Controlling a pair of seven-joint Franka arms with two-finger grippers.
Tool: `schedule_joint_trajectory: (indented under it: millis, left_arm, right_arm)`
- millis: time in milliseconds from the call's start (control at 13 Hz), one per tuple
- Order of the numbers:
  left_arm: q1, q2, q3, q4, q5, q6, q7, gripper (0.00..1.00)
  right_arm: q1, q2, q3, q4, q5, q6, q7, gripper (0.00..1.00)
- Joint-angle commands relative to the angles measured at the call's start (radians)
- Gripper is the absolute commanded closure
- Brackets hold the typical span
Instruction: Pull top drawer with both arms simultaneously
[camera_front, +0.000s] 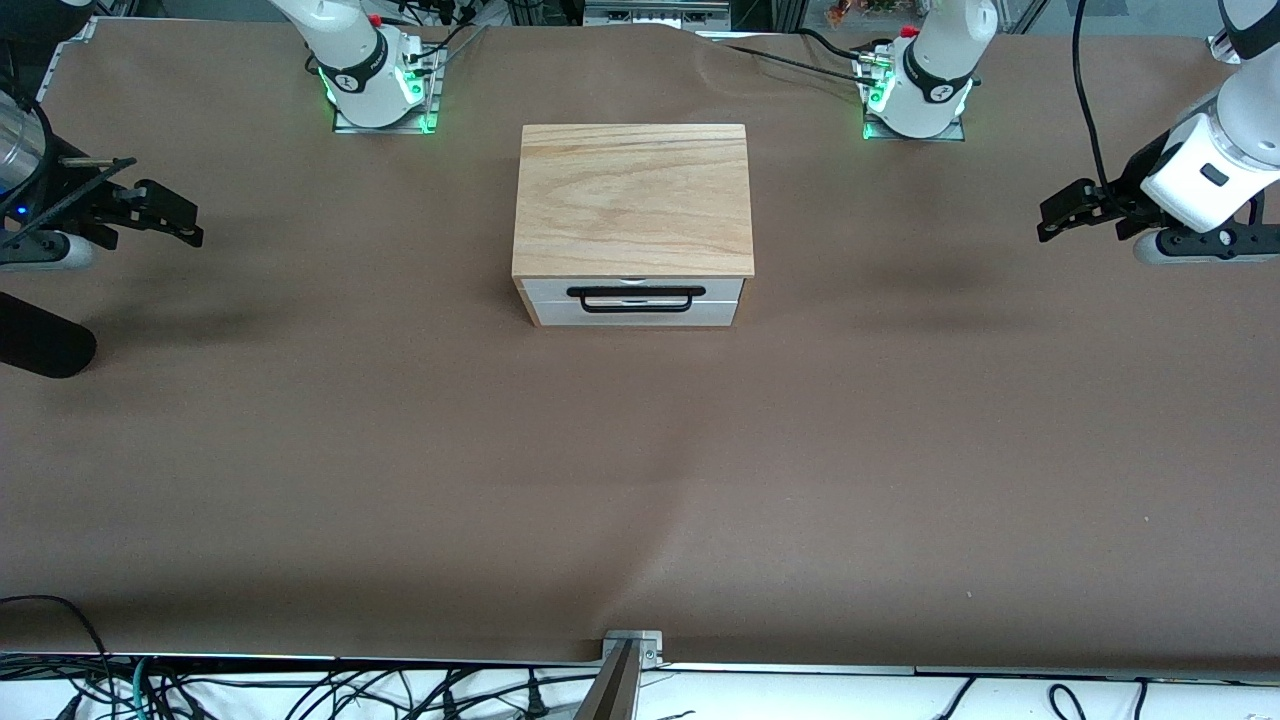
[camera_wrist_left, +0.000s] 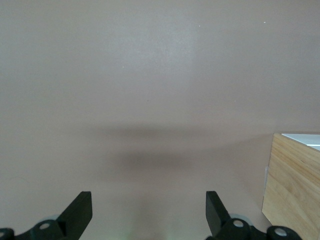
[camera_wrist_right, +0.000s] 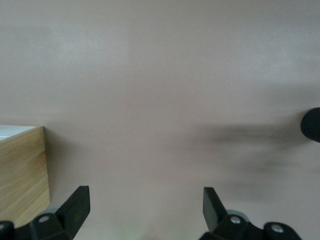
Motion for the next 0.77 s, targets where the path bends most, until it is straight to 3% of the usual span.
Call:
schedule_joint_trajectory:
  millis: [0, 692]
  left_arm:
    - [0.017, -0.012, -0.012, -0.035, -0.022, 0.043, 0.013, 0.0]
    - [0.017, -0.009, -0.012, -0.081, -0.022, 0.117, 0.014, 0.0]
  right_arm:
    - [-0.003, 0.007, 0.006, 0.016, 0.005, -0.014, 0.0, 0.0]
    - [-0.005, 0.028, 0.004, 0.014, 0.017, -0.017, -0.011, 0.0]
